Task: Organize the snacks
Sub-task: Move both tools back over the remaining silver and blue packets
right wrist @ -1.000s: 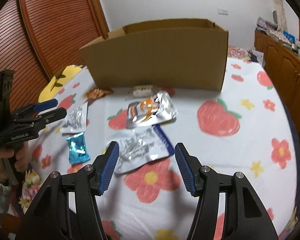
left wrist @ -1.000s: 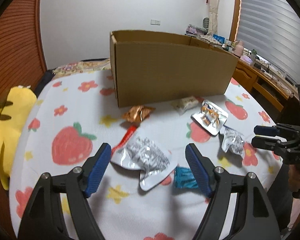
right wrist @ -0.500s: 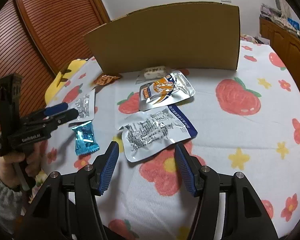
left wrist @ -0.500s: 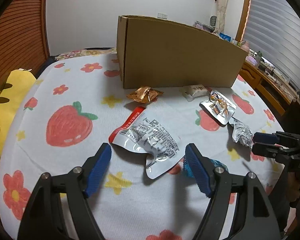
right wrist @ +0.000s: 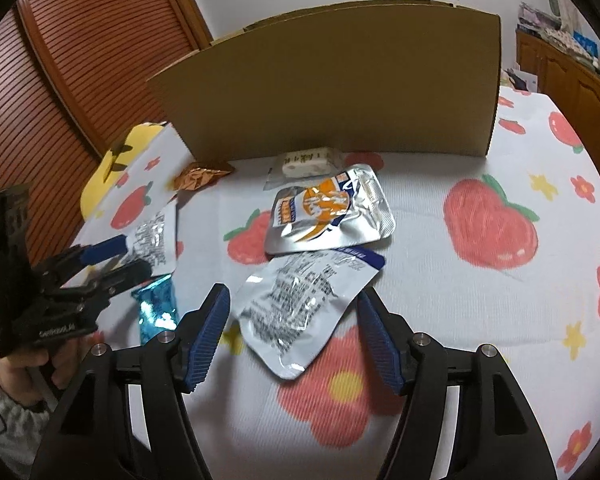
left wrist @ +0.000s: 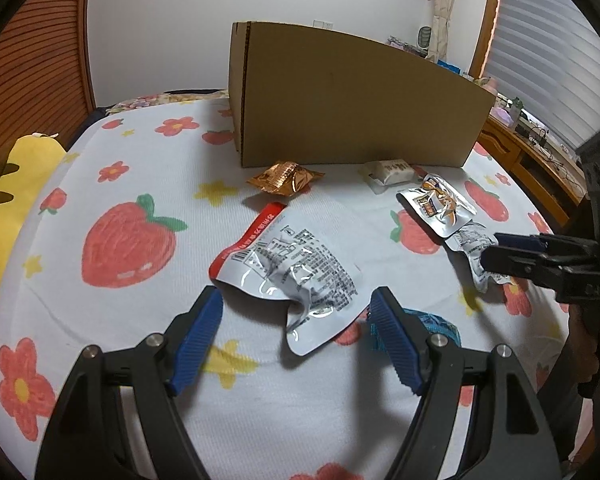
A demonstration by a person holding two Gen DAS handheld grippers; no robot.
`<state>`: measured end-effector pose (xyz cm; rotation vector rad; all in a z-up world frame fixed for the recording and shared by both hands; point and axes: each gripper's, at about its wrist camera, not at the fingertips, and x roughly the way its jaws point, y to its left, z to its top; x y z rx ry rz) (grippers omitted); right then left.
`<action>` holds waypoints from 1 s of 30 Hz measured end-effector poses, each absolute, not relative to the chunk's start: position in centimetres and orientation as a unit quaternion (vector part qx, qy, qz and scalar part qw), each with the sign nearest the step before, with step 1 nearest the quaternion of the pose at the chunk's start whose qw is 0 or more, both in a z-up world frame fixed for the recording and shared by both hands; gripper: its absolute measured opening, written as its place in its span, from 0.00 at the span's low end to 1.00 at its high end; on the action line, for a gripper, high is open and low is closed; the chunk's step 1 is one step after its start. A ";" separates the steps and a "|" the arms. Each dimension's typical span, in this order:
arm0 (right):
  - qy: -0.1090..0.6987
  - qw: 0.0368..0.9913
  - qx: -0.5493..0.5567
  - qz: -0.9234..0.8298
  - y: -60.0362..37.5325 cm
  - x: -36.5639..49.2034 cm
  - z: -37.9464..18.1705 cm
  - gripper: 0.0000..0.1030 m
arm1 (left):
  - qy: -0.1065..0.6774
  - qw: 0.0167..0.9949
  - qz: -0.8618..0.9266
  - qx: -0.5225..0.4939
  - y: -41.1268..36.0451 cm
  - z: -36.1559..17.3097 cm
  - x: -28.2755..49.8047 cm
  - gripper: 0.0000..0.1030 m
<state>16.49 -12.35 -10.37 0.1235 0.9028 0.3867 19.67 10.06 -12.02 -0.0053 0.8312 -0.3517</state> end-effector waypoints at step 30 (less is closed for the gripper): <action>0.397 0.904 -0.024 0.154 -10.5 16.0 -11.7 0.67 | 0.432 0.896 -0.103 0.006 7.0 -11.8 22.6 0.47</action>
